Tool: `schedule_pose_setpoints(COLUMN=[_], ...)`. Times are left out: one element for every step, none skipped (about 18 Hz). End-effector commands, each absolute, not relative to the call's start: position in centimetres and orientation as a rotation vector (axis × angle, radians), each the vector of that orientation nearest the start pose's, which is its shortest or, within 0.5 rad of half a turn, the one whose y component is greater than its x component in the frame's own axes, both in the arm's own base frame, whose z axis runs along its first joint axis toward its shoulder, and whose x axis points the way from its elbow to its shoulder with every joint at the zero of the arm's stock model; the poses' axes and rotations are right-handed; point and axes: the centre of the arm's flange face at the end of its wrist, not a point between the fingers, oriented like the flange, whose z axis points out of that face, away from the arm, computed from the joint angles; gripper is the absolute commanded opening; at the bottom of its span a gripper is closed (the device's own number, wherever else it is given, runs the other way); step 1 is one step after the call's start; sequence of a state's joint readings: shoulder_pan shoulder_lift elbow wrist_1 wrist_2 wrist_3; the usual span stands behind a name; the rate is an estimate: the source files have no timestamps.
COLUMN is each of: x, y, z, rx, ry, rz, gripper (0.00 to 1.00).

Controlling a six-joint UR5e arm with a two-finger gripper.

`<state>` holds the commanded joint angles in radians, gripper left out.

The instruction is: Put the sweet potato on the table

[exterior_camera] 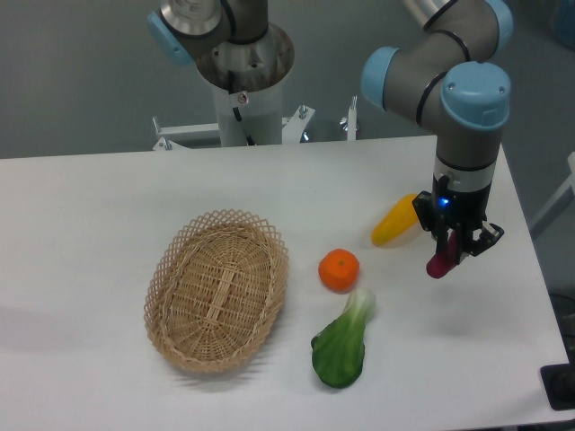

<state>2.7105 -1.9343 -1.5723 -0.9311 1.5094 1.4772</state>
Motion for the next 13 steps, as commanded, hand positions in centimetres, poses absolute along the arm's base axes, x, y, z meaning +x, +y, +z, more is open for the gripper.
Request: schedule_pose_setpoints(x=[-52.3,-52.2,-52.3,-52.3,-52.4,-52.3,-52.4,-52.4,-52.4,-52.4,-52.5,-52.4,-52.4], y=[39.5,39.6,39.6,39.6,39.6,39.6,39.6,39.6,39.6,39.6,39.7,39.9,40.1], z=[35.0,35.0,34.9,35.1,35.1,35.1,35.1,35.1,35.1,35.0,34.7,34.5,34.1], rx=[-2.944,-2.943,-2.944,-2.943,-2.942,-2.943,-2.942,-2.942,-2.944,-2.945,-2.950,-2.951,-2.951], ry=[0.517,0.519,0.519,0.519,0.519,0.519,0.519,0.519,0.516,0.501,0.467,0.432,0.400], rz=[0.373,0.372,0.370,0.375,0.377,0.375,0.377,0.377,0.377,0.371,0.364,0.363,0.364], gripper=[0.17,0.17,0.17,0.17,0.17,0.17,0.17,0.17,0.17,0.17,0.17,0.17,0.17])
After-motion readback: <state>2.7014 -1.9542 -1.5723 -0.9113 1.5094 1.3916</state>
